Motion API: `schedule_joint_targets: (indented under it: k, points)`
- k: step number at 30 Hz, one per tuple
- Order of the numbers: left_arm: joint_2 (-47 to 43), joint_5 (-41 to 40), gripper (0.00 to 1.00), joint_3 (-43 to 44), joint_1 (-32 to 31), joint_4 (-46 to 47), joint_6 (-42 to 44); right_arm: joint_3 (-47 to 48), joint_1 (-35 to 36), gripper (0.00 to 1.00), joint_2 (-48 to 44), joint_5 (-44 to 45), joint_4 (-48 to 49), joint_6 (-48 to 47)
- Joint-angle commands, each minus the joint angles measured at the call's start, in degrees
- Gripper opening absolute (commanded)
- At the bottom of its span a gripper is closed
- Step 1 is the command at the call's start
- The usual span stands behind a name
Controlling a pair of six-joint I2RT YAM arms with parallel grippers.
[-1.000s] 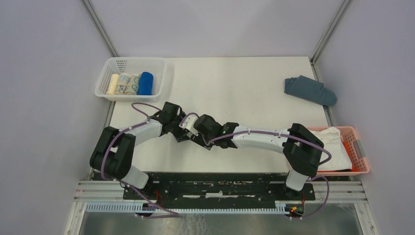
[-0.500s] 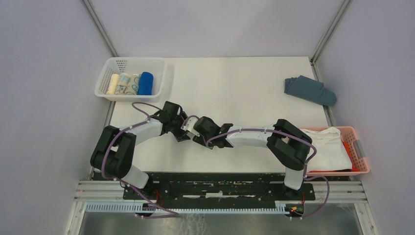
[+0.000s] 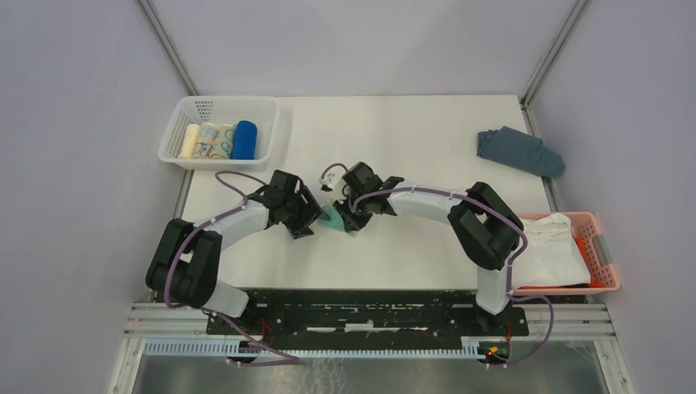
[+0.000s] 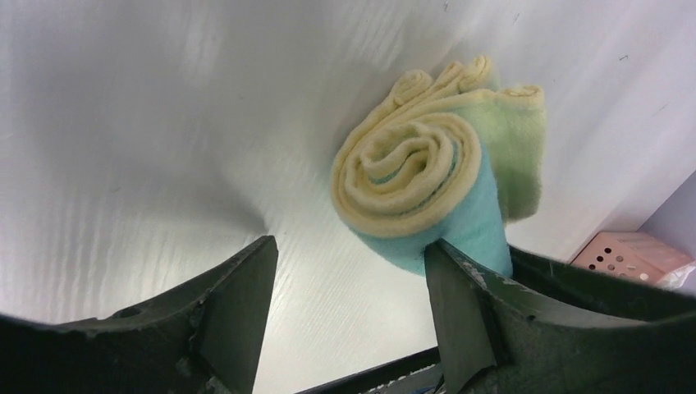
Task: Roll the towels
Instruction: Roll the towel at the center of the board.
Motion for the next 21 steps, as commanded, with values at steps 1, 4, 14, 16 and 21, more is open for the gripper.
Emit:
schedule_joint_targets:
  k: [1,4,14,16,21]
  points:
    - [-6.4,-3.9,0.74,-1.5,0.9,-4.9,1.6,2.2,-4.5,0.16,2.8,-24.4,-1.2,9.5]
    - [-10.9,-3.7,0.76,-3.2,1.5,-4.3,0.5,2.2,-6.7,0.15,4.7,-33.6,3.4,16.4]
    - [-18.3,4.1,0.78,-11.3,2.1,5.4,-5.0,-1.7,-10.9,0.14,13.9,-46.7,25.9,44.9]
    - [-18.2,5.3,0.78,-12.6,2.1,7.5,-6.2,-3.1,-11.6,0.14,15.9,-46.9,29.6,49.7]
    - [-18.5,6.0,0.77,-16.4,2.1,14.3,-10.0,-7.3,-13.1,0.17,19.8,-46.9,36.6,59.2]
